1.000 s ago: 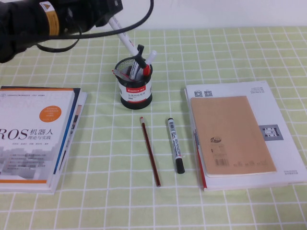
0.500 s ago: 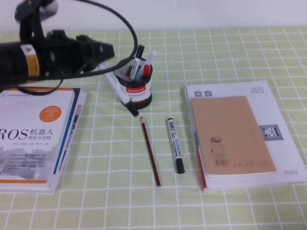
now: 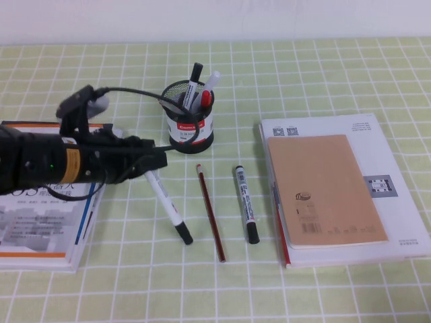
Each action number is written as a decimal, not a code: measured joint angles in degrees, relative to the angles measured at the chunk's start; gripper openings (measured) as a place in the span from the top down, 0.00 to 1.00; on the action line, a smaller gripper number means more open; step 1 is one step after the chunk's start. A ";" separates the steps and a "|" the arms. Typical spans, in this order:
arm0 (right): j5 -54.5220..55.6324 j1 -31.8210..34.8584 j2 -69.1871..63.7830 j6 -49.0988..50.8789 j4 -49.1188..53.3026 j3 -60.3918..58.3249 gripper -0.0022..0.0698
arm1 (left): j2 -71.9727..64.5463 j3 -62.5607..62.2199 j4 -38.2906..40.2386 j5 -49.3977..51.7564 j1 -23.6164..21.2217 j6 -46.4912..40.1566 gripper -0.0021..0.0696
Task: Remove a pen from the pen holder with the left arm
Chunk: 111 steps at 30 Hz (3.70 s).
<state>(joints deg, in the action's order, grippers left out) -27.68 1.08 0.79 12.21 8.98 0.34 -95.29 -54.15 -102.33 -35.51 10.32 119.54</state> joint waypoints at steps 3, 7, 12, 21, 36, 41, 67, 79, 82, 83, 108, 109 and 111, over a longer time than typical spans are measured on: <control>0.00 0.00 0.00 0.00 0.00 0.00 0.99 | -2.84 0.00 0.13 0.26 -0.10 0.00 0.80; 0.00 0.00 0.00 0.00 0.00 0.00 0.99 | -5.35 0.00 0.13 0.35 -0.10 0.00 0.62; 0.00 0.00 0.00 0.00 0.00 0.00 0.99 | -4.50 0.00 0.13 0.24 -0.10 -0.38 0.49; 0.00 0.00 0.00 0.00 0.00 0.00 0.99 | 6.57 0.00 0.13 -2.19 -0.10 -1.52 0.63; 0.00 0.00 0.00 0.00 0.00 0.00 0.99 | 43.23 0.00 -0.41 -11.68 -0.10 -3.45 0.97; 0.00 0.00 0.00 0.00 0.00 0.00 0.99 | 53.62 0.00 -0.49 -10.65 -0.10 -11.76 0.97; 0.00 0.00 0.00 0.00 0.00 0.00 0.99 | 79.70 31.89 0.79 23.59 -0.10 9.29 0.97; 0.00 0.00 0.00 0.00 0.00 0.00 0.99 | 80.69 34.82 40.47 27.60 -0.10 -38.33 0.97; 0.00 0.00 0.00 0.00 0.00 0.00 0.99 | 83.83 34.82 64.78 41.76 -0.10 -58.47 0.97; 0.00 0.00 0.00 0.00 0.00 0.00 0.99 | 85.20 34.82 69.94 47.67 -0.10 -62.58 0.97; 0.00 0.00 0.00 0.00 0.00 0.00 0.99 | 95.88 55.56 90.81 50.11 -0.10 -101.20 0.97; 0.00 0.00 0.00 0.00 0.00 0.00 0.99 | 95.88 55.56 90.81 51.31 -0.10 -101.62 0.97; 0.00 0.00 0.00 0.00 0.00 0.00 0.99 | 95.88 55.56 90.81 54.24 -0.10 -102.04 0.97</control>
<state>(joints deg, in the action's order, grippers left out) -27.68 1.08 0.79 12.21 8.98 0.34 0.59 1.42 -11.52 18.73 10.22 17.51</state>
